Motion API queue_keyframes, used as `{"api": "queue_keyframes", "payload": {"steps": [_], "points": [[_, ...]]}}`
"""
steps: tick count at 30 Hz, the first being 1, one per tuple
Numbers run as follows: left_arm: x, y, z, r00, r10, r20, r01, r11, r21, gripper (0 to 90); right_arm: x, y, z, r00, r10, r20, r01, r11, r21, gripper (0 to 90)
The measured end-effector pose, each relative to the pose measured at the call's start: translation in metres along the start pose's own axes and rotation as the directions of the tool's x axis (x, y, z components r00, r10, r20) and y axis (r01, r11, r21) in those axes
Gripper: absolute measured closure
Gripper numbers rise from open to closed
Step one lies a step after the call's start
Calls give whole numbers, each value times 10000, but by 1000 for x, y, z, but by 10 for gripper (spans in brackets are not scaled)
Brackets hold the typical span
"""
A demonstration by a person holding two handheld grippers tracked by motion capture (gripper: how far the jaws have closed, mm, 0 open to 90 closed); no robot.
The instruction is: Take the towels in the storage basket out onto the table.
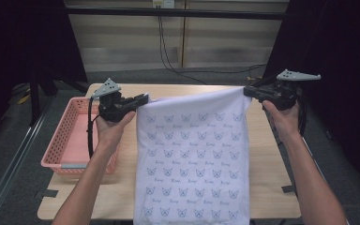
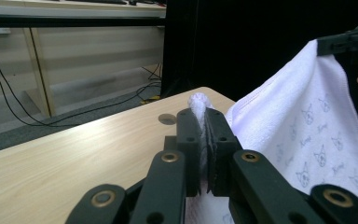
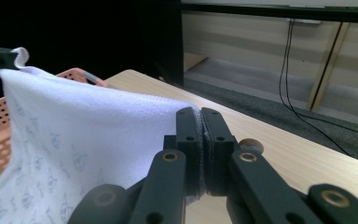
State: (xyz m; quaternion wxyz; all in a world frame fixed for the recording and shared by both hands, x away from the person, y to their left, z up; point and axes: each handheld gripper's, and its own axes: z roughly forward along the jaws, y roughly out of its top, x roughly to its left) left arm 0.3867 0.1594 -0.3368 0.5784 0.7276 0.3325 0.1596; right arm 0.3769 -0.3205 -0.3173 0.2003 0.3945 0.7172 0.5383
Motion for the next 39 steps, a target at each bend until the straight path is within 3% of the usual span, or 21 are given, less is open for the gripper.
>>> {"api": "queue_keyframes", "payload": {"steps": [2, 7, 9, 11, 12, 14, 18, 20, 22, 25, 30, 31, 33, 35, 39], "points": [[7, 3, 8, 9998, 68, -177, -65, 9998, 170, 862, -6, 2, 11, 9999, 76, 144, -79, 9998, 160, 869], [31, 3, 34, 9972, -458, -596, 486, 9978, 455, 820, -23, -3, 40, 9985, 212, 515, -247, 9974, 684, 856], [40, 0, 42, 9925, -684, -1012, 750, 9952, 627, 683, -29, -8, 51, 9957, 272, 886, -360, 9944, 993, 724], [43, -3, 45, 9871, -855, -1351, 970, 9920, 813, 612, -37, -15, 56, 9906, 591, 1236, -736, 9905, 1163, 585], [39, -4, 45, 9900, -813, -1156, 910, 9925, 814, 613, -39, -18, 58, 9901, 709, 1211, -870, 9873, 1332, 569], [29, -7, 47, 9925, -296, -1189, 414, 9943, 984, 631, -41, -23, 54, 9912, 759, 1083, -885, 9891, 1174, 560], [21, -10, 45, 9965, -514, -667, 580, 9931, 1015, 638, -35, -33, 41, 9945, 649, 822, -746, 9899, 1205, 560], [12, -15, 42, 9978, -433, -492, 487, 9922, 1144, 639, -28, -42, 34, 9960, 671, 599, -736, 9906, 1150, 561], [4, -21, 37, 9994, -245, -238, 277, 9895, 1416, 648, -18, -55, 29, 9981, 485, 393, -536, 9884, 1423, 564], [-10, -37, 25, 9988, -398, 299, 347, 9871, 1562, 666, -1, -78, 22, 9988, 478, -77, -459, 9848, 1673, 568], [-37, -70, 5, 9943, -454, 964, 234, 9757, 2180, 678, 30, -119, 13, 9974, 292, -659, -123, 9698, 2434, 573], [-41, -77, 0, 9920, -571, 1124, 300, 9728, 2296, 677, 36, -126, 12, 9972, 227, -717, -30, 9645, 2642, 566], [-51, -93, -11, 9910, -407, 1274, 74, 9677, 2519, 681, 47, -141, 8, 9969, 141, -773, 98, 9541, 2994, 545], [-56, -110, -19, 9896, -435, 1371, 16, 9565, 2918, 688, 55, -153, 3, 9952, 70, -981, 248, 9474, 3191, 541], [-54, -145, -19, 9906, -610, 1221, 97, 9238, 3829, 697, 60, -176, 2, 9956, 78, -934, 293, 9208, 3890, 538]]}}
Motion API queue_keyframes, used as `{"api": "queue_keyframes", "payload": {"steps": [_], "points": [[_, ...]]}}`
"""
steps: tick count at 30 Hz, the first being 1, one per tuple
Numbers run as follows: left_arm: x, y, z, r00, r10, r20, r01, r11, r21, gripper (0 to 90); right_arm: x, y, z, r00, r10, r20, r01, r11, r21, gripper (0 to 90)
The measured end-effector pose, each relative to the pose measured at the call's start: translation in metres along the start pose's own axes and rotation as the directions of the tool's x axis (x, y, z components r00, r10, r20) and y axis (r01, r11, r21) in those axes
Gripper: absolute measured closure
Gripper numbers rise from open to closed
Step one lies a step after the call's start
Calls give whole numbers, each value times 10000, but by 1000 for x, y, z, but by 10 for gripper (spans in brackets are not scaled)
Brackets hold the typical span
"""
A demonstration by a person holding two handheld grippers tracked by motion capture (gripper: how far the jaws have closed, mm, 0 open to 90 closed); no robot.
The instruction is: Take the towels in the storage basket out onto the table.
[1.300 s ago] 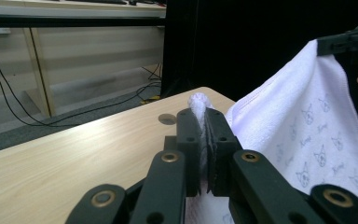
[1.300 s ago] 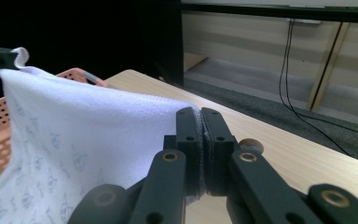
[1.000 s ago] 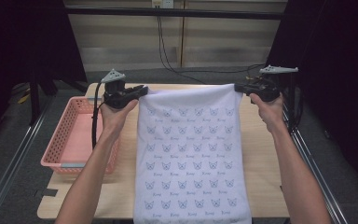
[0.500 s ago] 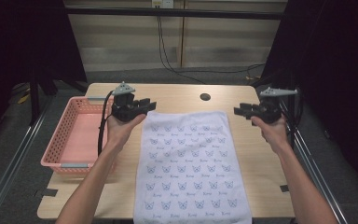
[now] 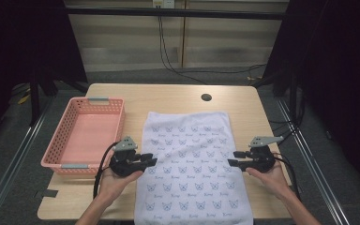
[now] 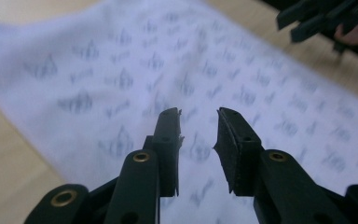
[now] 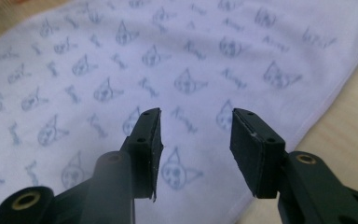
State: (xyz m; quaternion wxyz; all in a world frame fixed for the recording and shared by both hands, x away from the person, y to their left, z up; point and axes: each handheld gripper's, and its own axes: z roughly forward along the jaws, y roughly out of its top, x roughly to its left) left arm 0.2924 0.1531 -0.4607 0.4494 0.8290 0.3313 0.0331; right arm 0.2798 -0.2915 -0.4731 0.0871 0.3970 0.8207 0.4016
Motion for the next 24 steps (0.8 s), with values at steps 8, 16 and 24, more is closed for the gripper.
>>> {"api": "queue_keyframes", "payload": {"steps": [8, 16, 24], "points": [[11, -11, 18, 9995, -307, 52, 303, 9979, 577, 606, -5, -14, 17, 9997, -107, 212, 92, 9976, 691, 564], [1, -20, 35, 9977, 629, -249, -586, 9874, 1473, 629, -1, -26, 6, 9964, -442, 718, 368, 9943, 1003, 855], [-16, -28, 31, 9935, 1131, 158, -1142, 9788, 1702, 884, 12, -44, -14, 9983, -162, 559, 91, 9921, 1250, 859]]}}
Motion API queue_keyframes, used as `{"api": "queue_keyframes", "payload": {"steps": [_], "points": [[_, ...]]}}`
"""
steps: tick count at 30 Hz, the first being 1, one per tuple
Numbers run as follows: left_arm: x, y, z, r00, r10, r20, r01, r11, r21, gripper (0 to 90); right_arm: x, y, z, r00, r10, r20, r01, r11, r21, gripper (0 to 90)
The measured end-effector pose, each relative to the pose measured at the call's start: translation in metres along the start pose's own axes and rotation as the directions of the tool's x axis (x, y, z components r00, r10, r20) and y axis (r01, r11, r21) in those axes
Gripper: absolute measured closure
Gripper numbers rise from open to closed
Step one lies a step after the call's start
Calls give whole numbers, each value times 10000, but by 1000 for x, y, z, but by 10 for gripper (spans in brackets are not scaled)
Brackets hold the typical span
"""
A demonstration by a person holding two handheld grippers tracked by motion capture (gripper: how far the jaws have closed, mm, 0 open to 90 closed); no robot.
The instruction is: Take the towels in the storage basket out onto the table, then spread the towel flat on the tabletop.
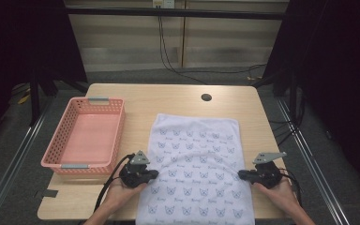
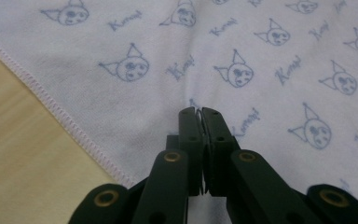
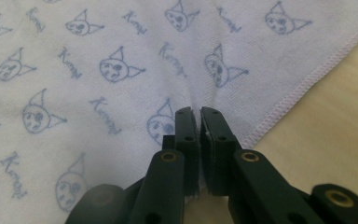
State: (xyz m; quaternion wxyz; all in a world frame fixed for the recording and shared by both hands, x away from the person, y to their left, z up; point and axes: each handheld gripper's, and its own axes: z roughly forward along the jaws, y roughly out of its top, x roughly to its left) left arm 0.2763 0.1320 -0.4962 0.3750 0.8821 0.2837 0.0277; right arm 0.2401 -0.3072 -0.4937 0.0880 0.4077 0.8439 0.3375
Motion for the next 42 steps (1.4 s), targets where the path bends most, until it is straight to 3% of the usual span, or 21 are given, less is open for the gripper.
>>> {"api": "queue_keyframes", "payload": {"steps": [2, 4, 6, 7, 11, 13, 14, 15, 17, 19, 22, 25, 27, 31, 33, 36, 40, 42], "points": [[-10, -4, -3, 9994, 247, 234, -251, 9996, 151, 888, 4, -4, -6, 9997, 22, -252, -14, 9995, 320, 864], [-14, -9, -6, 9968, -172, 783, 158, 9997, 184, 888, 7, -10, -12, 9991, 148, -387, -133, 9992, 384, 864], [-16, -14, -9, 9895, -341, 1404, 303, 9991, 294, 887, 10, -15, -15, 9976, 129, -680, -101, 9991, 415, 863], [-18, -16, -11, 9913, -211, 1303, 171, 9994, 317, 887, 10, -17, -17, 9967, 107, -804, -74, 9991, 416, 862], [-31, -23, -18, 9888, -334, 1457, 261, 9983, 517, 887, 17, -23, -22, 9929, 139, -1184, -59, 9977, 675, 863], [-39, -28, -22, 9841, -251, 1761, 136, 9977, 658, 887, 21, -23, -24, 9921, 21, -1253, 89, 9961, 873, 863], [-41, -28, -24, 9865, -51, 1635, -37, 9986, 537, 882, 23, -23, -24, 9901, 55, -1402, 80, 9954, 957, 857], [-40, -27, -26, 9858, -176, 1671, 115, 9992, 376, 865, 24, -23, -24, 9904, 67, -1382, 54, 9962, 871, 826], [-32, -23, -28, 9875, -479, 1505, 485, 9988, -3, 770, 22, -22, -25, 9929, 99, -1187, -47, 9990, 444, 730], [-21, -16, -31, 9880, -792, 1328, 849, 9957, -377, 761, 17, -18, -29, 9953, 247, -938, -266, 9995, -194, 700], [-7, -3, -32, 9905, -975, 973, 1067, 9898, -946, 694, 9, -9, -33, 9975, 243, -659, -303, 9954, -914, 650], [6, 12, -28, 9925, -1058, 606, 1122, 9871, -1141, 653, 3, 4, -30, 9988, 335, -367, -384, 9892, -1413, 591], [14, 20, -22, 9911, -1270, 406, 1311, 9836, -1239, 633, -2, 14, -25, 9995, 284, -127, -300, 9876, -1542, 560], [28, 37, -9, 9912, -1291, 285, 1317, 9830, -1278, 602, -18, 36, -14, 9994, 332, 47, -318, 9827, -1823, 518], [37, 43, -3, 9880, -1533, 176, 1541, 9764, -1516, 597, -27, 46, -8, 9991, 386, 178, -345, 9809, -1916, 513], [49, 52, 4, 9880, -1524, -252, 1471, 9782, -1467, 590, -41, 59, 1, 9978, 446, 487, -341, 9794, -1990, 509], [56, 62, 9, 9863, -1610, -350, 1528, 9732, -1721, 587, -60, 73, 14, 9944, 599, 869, -417, 9793, -1979, 510], [58, 66, 13, 9882, -1409, -603, 1297, 9783, -1614, 587, -72, 79, 23, 9922, 688, 1038, -482, 9807, -1892, 510]]}}
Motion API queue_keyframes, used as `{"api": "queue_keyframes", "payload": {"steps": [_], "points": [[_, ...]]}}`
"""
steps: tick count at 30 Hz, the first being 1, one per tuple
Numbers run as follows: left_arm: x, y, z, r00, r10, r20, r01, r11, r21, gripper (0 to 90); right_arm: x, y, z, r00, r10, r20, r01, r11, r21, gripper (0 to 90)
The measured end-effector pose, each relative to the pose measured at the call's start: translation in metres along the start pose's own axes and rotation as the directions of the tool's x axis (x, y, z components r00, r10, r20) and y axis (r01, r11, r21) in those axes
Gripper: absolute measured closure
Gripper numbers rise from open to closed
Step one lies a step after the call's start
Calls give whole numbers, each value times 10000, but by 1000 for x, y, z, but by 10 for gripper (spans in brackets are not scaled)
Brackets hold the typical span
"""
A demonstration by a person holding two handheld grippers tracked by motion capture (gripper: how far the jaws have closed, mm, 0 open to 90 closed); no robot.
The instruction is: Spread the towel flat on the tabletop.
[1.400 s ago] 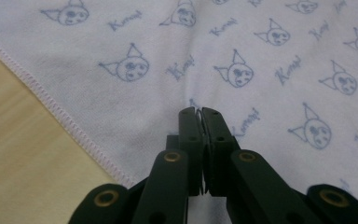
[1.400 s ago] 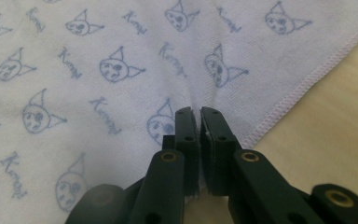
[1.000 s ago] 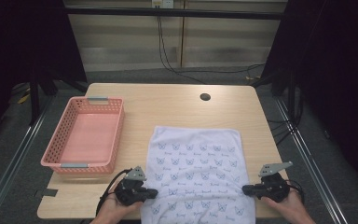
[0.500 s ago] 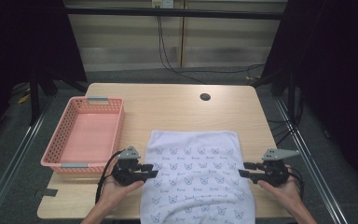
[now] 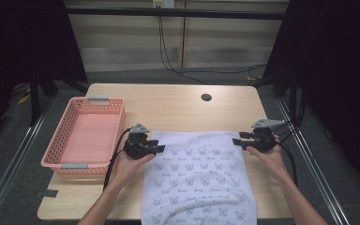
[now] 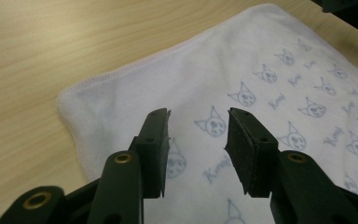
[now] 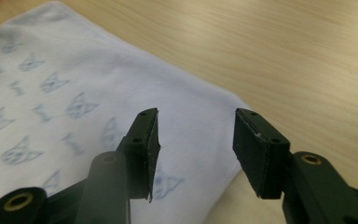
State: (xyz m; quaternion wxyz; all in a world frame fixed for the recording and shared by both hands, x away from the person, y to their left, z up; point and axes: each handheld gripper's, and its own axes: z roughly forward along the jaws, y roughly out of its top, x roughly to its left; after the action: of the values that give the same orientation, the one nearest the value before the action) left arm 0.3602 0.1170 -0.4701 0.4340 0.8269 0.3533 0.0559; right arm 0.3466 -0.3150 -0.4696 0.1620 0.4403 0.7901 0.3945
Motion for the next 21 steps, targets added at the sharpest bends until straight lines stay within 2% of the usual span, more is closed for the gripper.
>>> {"api": "queue_keyframes", "payload": {"steps": [2, 7, 8, 9, 12, 14, 15, 16, 18, 21], "points": [[4, 1, 5, 9998, -183, 81, 183, 9998, 8, 587, -11, 4, 12, 9996, 130, 237, -133, 9998, 128, 510], [11, -1, 14, 9993, -361, 52, 360, 9992, 192, 584, -34, 4, 37, 9972, 625, 407, -639, 9974, 346, 486], [11, -1, 15, 9994, -341, 33, 341, 9992, 189, 582, -36, 3, 41, 9966, 666, 478, -684, 9970, 371, 484], [12, -1, 16, 9995, -301, -28, 302, 9992, 244, 578, -37, 2, 43, 9966, 751, 338, -764, 9964, 379, 483], [14, -1, 19, 9993, -370, -56, 371, 9989, 290, 562, -35, -2, 51, 9978, 580, 309, -602, 9953, 757, 470], [14, -1, 21, 9993, -330, -166, 335, 9988, 352, 550, -32, -2, 52, 9980, 534, 334, -557, 9959, 716, 475], [15, 0, 21, 9990, -331, -314, 342, 9988, 343, 541, -30, -1, 53, 9984, 487, 284, -507, 9960, 731, 496], [17, 0, 20, 9979, -510, -396, 518, 9985, 194, 539, -29, -2, 53, 9991, 355, 230, -370, 9968, 707, 530], [19, 0, 19, 9970, -668, -378, 672, 9977, 87, 531, -27, -2, 52, 9993, 381, 46, -384, 9966, 733, 651], [23, 0, 19, 9957, -785, -490, 795, 9966, 196, 492, -27, -4, 50, 9987, 479, -181, -465, 9961, 751, 801]]}}
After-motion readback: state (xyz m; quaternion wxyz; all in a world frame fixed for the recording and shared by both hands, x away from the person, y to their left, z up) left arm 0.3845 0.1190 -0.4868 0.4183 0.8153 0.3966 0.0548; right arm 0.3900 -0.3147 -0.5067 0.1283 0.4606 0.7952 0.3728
